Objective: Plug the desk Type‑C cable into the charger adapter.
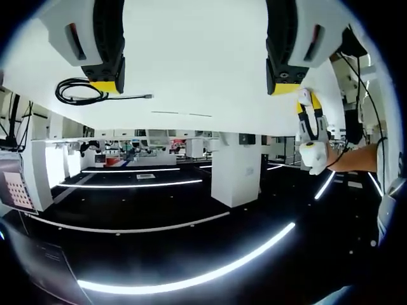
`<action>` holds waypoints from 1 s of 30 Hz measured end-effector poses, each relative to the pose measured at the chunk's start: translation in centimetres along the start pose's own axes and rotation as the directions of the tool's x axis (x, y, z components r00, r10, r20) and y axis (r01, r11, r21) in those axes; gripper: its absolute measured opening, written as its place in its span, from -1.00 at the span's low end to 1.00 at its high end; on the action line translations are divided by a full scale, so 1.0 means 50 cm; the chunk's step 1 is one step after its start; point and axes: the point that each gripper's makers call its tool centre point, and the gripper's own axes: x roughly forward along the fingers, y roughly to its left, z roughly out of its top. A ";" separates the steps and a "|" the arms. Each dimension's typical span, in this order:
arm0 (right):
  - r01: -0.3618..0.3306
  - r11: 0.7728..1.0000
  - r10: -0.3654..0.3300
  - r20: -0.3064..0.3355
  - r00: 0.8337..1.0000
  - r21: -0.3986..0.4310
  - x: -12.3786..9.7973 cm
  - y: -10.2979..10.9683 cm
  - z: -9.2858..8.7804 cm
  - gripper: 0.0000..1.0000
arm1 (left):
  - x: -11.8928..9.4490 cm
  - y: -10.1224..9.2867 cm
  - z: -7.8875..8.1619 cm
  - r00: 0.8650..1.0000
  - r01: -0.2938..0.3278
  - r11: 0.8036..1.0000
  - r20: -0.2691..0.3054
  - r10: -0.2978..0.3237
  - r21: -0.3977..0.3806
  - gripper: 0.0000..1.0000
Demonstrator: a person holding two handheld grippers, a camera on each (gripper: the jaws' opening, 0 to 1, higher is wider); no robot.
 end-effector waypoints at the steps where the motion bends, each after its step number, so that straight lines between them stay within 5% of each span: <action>1: 0.000 1.000 0.000 0.000 1.000 0.000 0.000 0.000 0.000 0.87 | 0.000 0.001 -0.001 1.000 0.001 1.000 0.001 -0.001 0.005 -0.51; 7: -0.001 1.000 0.001 -0.003 1.000 0.002 0.000 0.000 -0.003 0.87 | -0.008 0.007 -0.002 1.000 0.000 1.000 0.012 0.000 0.006 -0.50; 20: -0.015 1.000 0.015 -0.021 1.000 0.006 0.005 0.010 -0.011 0.87 | -0.048 -0.008 0.042 0.974 0.031 0.994 0.226 -0.007 -0.105 -0.26; 26: -0.017 1.000 0.017 -0.031 0.999 0.006 0.008 0.012 -0.016 0.87 | -0.059 0.001 0.052 0.939 0.012 0.982 0.340 0.053 -0.187 -0.19; 30: -0.021 1.000 0.021 -0.035 0.999 0.006 0.009 0.016 -0.017 0.87 | -0.077 0.025 0.062 0.883 -0.042 0.961 0.440 0.164 -0.275 -0.05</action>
